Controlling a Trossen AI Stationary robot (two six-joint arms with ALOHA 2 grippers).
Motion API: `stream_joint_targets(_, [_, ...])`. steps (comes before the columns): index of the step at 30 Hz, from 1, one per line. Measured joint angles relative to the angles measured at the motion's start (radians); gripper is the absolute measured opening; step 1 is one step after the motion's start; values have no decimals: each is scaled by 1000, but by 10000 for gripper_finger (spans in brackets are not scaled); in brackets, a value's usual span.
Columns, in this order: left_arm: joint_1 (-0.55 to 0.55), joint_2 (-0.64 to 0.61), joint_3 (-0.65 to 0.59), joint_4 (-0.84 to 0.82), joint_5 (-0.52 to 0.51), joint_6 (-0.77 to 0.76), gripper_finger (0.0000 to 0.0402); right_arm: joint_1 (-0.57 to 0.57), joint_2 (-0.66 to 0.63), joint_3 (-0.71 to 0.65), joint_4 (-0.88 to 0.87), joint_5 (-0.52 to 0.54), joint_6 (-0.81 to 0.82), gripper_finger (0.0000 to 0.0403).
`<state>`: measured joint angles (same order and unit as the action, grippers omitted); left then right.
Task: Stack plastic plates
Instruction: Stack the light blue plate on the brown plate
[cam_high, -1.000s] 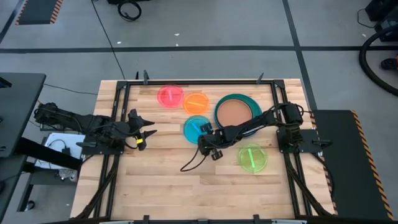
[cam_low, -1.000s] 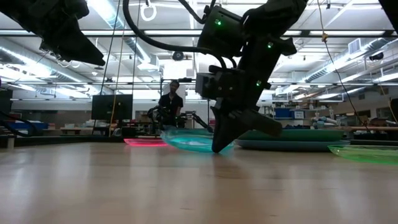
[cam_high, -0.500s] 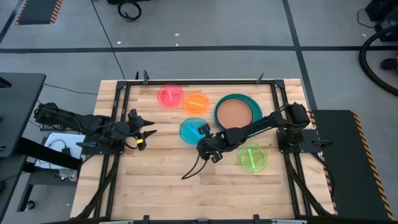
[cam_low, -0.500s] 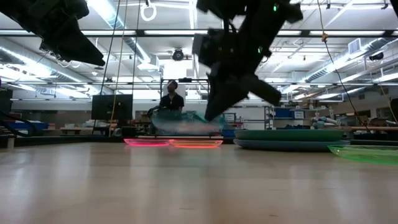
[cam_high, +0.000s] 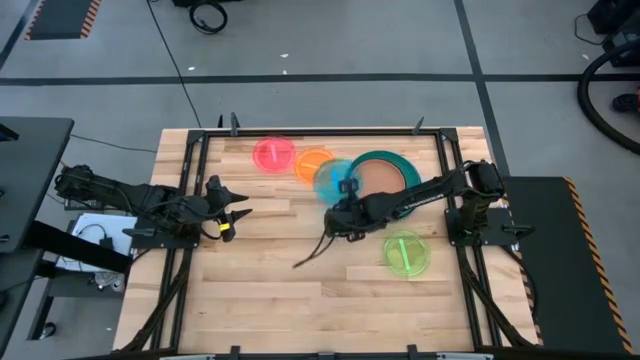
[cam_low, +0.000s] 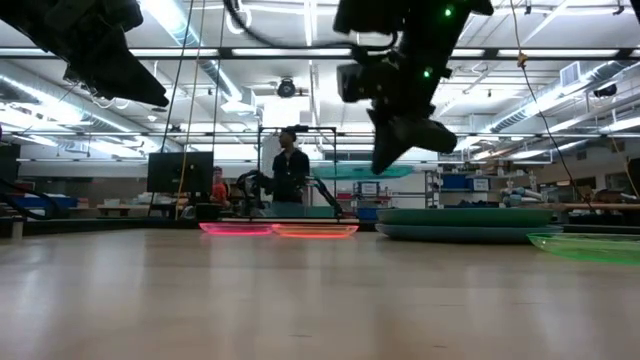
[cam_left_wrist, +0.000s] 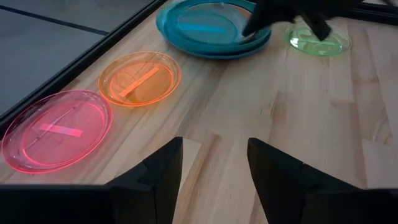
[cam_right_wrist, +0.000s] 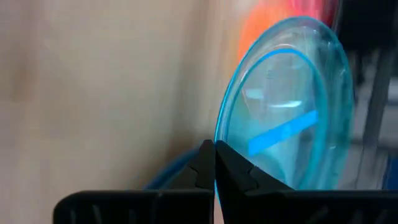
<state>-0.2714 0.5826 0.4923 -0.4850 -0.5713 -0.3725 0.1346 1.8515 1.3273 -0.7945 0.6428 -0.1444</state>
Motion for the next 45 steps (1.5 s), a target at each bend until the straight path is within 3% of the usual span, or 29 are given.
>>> stream_joint_targets(8, [0, 0, 0, 0, 0, 0, 188, -118, 1, 0, -236, -62, 332, 9])
stream_joint_targets(13, [0, 0, 0, 0, 0, 2, 188, -164, 1, 0, -274, -211, 444, 13])
stream_joint_targets(34, [0, 0, 0, 1, 0, 1, 188, -163, 2, -1, -271, -275, 442, 22])
stream_joint_targets(45, [0, 0, 0, 1, 0, 0, 188, -163, 3, -1, -285, -326, 437, 81])
